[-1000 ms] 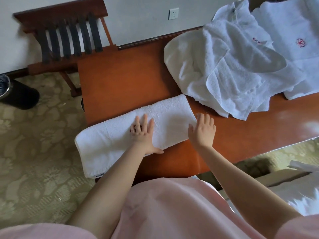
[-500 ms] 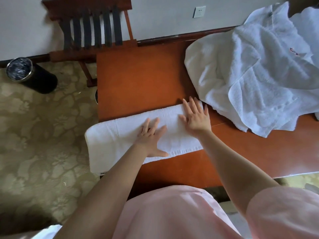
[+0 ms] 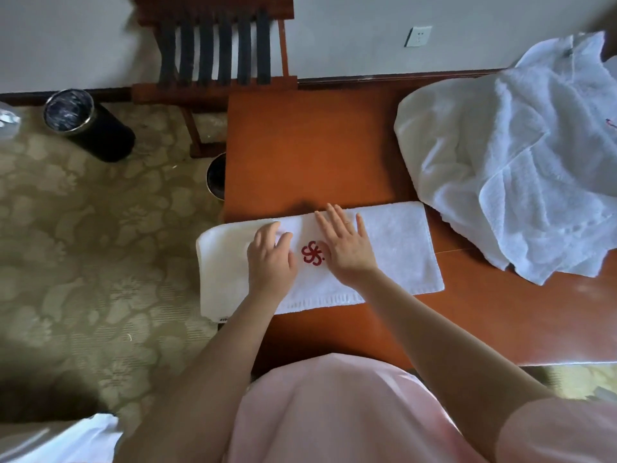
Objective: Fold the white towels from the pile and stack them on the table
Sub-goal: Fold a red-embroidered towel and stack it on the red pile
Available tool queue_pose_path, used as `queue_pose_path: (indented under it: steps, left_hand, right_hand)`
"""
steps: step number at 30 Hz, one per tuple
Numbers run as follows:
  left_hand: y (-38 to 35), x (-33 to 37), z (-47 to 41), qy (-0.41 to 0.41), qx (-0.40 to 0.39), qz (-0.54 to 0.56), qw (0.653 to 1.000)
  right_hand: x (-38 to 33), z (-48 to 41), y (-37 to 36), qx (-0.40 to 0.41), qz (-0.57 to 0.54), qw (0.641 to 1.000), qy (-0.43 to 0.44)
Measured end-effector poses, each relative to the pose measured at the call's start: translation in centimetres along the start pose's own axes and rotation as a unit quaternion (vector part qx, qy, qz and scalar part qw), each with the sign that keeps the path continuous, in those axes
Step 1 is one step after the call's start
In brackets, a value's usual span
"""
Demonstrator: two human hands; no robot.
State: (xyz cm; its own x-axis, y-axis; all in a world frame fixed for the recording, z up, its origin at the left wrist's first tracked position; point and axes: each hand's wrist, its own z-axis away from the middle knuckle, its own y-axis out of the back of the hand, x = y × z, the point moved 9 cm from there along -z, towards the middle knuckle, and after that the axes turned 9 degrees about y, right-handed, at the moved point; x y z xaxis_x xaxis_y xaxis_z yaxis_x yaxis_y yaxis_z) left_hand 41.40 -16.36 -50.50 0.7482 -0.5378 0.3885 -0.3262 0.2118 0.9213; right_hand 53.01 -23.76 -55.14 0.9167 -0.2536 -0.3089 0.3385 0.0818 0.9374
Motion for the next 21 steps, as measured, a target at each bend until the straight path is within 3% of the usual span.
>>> queue_pose_path:
  steps: [2, 6, 9, 16, 21]
  left_hand:
    - [-0.3, -2.4, 0.9, 0.026, -0.014, -0.027, 0.999]
    - [-4.4, -4.5, 3.0, 0.049, -0.188, -0.071, 0.978]
    - [-6.1, -2.7, 2.8, 0.027, -0.217, -0.071, 0.973]
    - [-6.1, 2.3, 0.9, -0.083, -0.154, 0.021, 0.984]
    - [-4.2, -4.6, -1.5, 0.019, -0.072, -0.056, 0.996]
  right_hand:
    - [-2.5, -1.0, -1.3, -0.016, -0.023, 1.0, 0.008]
    - [-2.7, -0.4, -3.1, -0.025, -0.025, 0.999, -0.018]
    - [-0.6, 0.9, -3.0, -0.028, 0.013, 0.998, -0.046]
    - [2.2, 2.4, -2.3, -0.035, 0.028, 0.992, -0.117]
    - [1.4, 1.9, -2.2, -0.021, 0.035, 0.988, -0.148]
